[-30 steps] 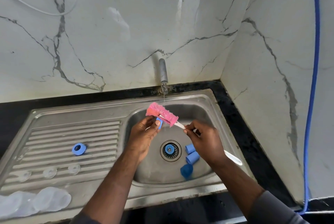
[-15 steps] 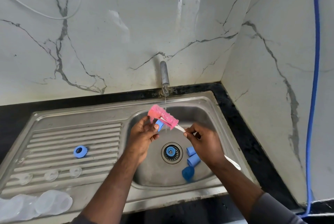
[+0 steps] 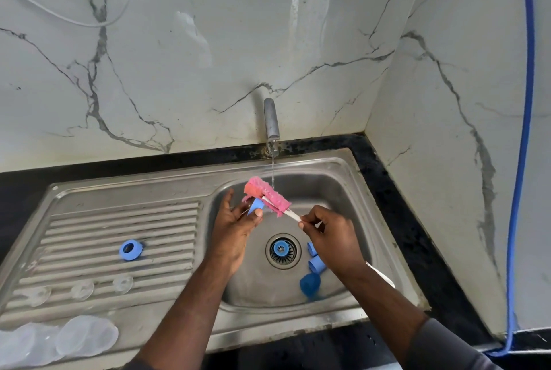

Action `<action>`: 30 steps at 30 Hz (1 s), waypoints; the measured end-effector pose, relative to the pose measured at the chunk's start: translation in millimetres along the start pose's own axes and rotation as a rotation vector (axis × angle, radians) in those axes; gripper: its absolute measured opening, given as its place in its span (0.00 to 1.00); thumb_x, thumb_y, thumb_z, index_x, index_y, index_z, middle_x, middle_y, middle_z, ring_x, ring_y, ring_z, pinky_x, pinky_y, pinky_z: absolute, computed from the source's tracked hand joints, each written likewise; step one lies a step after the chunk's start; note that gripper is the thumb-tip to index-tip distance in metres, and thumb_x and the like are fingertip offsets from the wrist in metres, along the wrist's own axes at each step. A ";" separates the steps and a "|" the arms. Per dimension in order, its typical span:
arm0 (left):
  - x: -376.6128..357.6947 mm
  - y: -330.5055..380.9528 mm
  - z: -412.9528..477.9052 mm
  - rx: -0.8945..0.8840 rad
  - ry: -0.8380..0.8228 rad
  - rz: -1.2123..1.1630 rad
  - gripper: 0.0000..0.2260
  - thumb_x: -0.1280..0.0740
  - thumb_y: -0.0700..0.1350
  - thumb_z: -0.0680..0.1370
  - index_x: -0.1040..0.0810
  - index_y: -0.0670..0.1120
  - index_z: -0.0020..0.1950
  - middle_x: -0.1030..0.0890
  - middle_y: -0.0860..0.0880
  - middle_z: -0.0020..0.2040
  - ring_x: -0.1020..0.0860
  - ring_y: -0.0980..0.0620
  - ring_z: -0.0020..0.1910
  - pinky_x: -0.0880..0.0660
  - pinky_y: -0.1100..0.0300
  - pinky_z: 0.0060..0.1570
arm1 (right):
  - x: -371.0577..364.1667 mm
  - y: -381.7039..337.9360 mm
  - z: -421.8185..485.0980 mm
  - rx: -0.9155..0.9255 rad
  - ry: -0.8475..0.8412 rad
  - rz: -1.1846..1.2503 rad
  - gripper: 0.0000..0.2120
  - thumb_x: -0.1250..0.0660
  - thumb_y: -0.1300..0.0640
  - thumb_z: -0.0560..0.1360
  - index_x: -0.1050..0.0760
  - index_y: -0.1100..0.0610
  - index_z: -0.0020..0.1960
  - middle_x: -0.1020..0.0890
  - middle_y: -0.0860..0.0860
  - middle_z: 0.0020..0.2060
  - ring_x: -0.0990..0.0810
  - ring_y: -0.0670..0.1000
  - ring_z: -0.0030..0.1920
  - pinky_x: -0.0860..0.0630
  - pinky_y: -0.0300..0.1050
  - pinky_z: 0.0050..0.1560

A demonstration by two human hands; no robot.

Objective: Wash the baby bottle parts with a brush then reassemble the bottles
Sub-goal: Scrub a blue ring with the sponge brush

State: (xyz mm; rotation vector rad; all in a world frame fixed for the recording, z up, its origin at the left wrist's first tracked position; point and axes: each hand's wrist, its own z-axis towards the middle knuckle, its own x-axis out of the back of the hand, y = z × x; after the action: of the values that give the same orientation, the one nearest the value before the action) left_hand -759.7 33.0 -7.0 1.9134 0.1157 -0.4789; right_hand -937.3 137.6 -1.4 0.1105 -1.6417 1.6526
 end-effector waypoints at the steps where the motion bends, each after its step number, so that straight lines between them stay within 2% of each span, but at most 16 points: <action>1: 3.5 -0.9 1.8 0.004 -0.003 0.017 0.40 0.30 0.27 0.74 0.42 0.50 0.80 0.17 0.47 0.60 0.20 0.46 0.61 0.24 0.48 0.62 | 0.5 0.0 -1.3 0.012 -0.016 0.007 0.10 0.25 0.55 0.74 0.25 0.50 0.38 0.17 0.44 0.37 0.21 0.48 0.35 0.22 0.52 0.37; 4: 8.6 -0.7 3.8 -0.006 -0.045 0.100 0.49 0.24 0.32 0.68 0.46 0.52 0.82 0.22 0.45 0.67 0.21 0.46 0.65 0.24 0.46 0.63 | 1.5 1.0 -5.4 0.062 -0.046 0.017 0.09 0.25 0.55 0.74 0.23 0.49 0.39 0.16 0.44 0.39 0.21 0.48 0.35 0.22 0.51 0.37; 7: 5.7 0.5 -0.4 0.032 -0.035 0.110 0.52 0.25 0.31 0.68 0.50 0.56 0.82 0.19 0.44 0.64 0.21 0.43 0.65 0.26 0.43 0.65 | 0.4 4.8 -4.5 0.016 -0.006 -0.018 0.10 0.25 0.55 0.74 0.25 0.49 0.38 0.16 0.44 0.38 0.19 0.47 0.36 0.22 0.51 0.38; 10: 2.7 1.5 -2.2 0.014 -0.019 0.077 0.46 0.32 0.25 0.74 0.50 0.53 0.82 0.18 0.43 0.62 0.20 0.41 0.63 0.26 0.40 0.66 | 1.8 6.7 -6.2 0.025 -0.028 0.008 0.09 0.25 0.56 0.74 0.23 0.51 0.39 0.16 0.44 0.38 0.21 0.47 0.35 0.22 0.51 0.37; 14: -4.4 4.5 -2.8 0.063 0.006 -0.067 0.43 0.41 0.21 0.77 0.52 0.53 0.82 0.21 0.39 0.64 0.18 0.44 0.55 0.23 0.45 0.62 | 5.2 8.0 -5.9 0.063 -0.001 -0.050 0.09 0.25 0.57 0.74 0.24 0.51 0.39 0.17 0.44 0.37 0.21 0.46 0.35 0.24 0.47 0.37; 16: -6.5 7.2 -2.7 0.077 0.000 -0.110 0.38 0.41 0.22 0.77 0.46 0.49 0.81 0.20 0.41 0.61 0.19 0.46 0.55 0.23 0.47 0.61 | 4.5 4.7 -6.3 0.109 0.002 -0.064 0.08 0.25 0.57 0.74 0.22 0.52 0.39 0.18 0.44 0.36 0.22 0.45 0.35 0.26 0.40 0.35; 18: -10.0 10.3 -1.5 0.038 -0.031 -0.079 0.27 0.41 0.24 0.78 0.33 0.44 0.74 0.19 0.43 0.59 0.19 0.48 0.56 0.21 0.51 0.60 | 4.3 1.0 -6.7 0.139 -0.002 -0.037 0.07 0.25 0.57 0.74 0.21 0.53 0.40 0.19 0.43 0.36 0.22 0.45 0.36 0.27 0.36 0.36; 20: -13.9 12.5 -3.4 0.007 -0.064 -0.038 0.19 0.40 0.27 0.79 0.25 0.44 0.65 0.16 0.47 0.55 0.19 0.49 0.57 0.21 0.53 0.59 | 3.9 0.1 -5.5 0.136 0.020 -0.029 0.07 0.25 0.58 0.74 0.22 0.54 0.40 0.19 0.43 0.36 0.22 0.45 0.36 0.26 0.39 0.36; 21: -15.3 12.5 -4.4 0.002 -0.074 -0.035 0.18 0.40 0.27 0.80 0.24 0.44 0.64 0.15 0.49 0.54 0.19 0.48 0.57 0.21 0.53 0.59 | 3.8 1.0 -3.9 0.117 0.032 -0.036 0.08 0.25 0.58 0.74 0.23 0.53 0.40 0.19 0.43 0.36 0.22 0.45 0.36 0.25 0.42 0.36; 23: -16.2 12.6 -5.7 0.009 -0.071 -0.068 0.22 0.39 0.27 0.79 0.28 0.44 0.70 0.15 0.48 0.55 0.18 0.47 0.57 0.20 0.52 0.57 | 3.8 2.1 -1.4 0.067 0.030 -0.046 0.09 0.26 0.57 0.75 0.24 0.52 0.39 0.18 0.43 0.36 0.21 0.45 0.36 0.23 0.46 0.36; 25: -15.5 13.8 -6.1 0.030 -0.054 -0.129 0.31 0.41 0.24 0.78 0.36 0.48 0.76 0.18 0.44 0.59 0.18 0.47 0.56 0.20 0.50 0.55 | 4.2 2.4 -1.5 0.058 0.013 -0.017 0.08 0.26 0.57 0.75 0.23 0.52 0.39 0.17 0.44 0.37 0.20 0.46 0.36 0.22 0.48 0.37; 27: -14.4 14.7 -4.8 0.031 -0.055 -0.163 0.36 0.43 0.22 0.77 0.40 0.53 0.78 0.21 0.43 0.61 0.20 0.46 0.57 0.20 0.49 0.53 | 5.2 3.2 -2.8 0.037 -0.019 0.044 0.08 0.25 0.56 0.75 0.22 0.51 0.39 0.16 0.44 0.38 0.21 0.46 0.35 0.22 0.49 0.37; 30: -14.3 16.8 -6.9 0.036 -0.077 -0.205 0.38 0.45 0.22 0.77 0.41 0.55 0.79 0.23 0.39 0.65 0.20 0.45 0.57 0.21 0.47 0.55 | 6.7 5.7 -3.1 -0.015 -0.027 0.076 0.08 0.25 0.57 0.75 0.23 0.52 0.39 0.16 0.44 0.37 0.20 0.46 0.35 0.22 0.51 0.37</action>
State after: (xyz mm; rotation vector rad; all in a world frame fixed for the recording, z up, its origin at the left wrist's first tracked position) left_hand -765.9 34.7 15.3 1.9244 0.2564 -0.6956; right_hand -943.8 144.3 -2.7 0.0639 -1.6974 1.7019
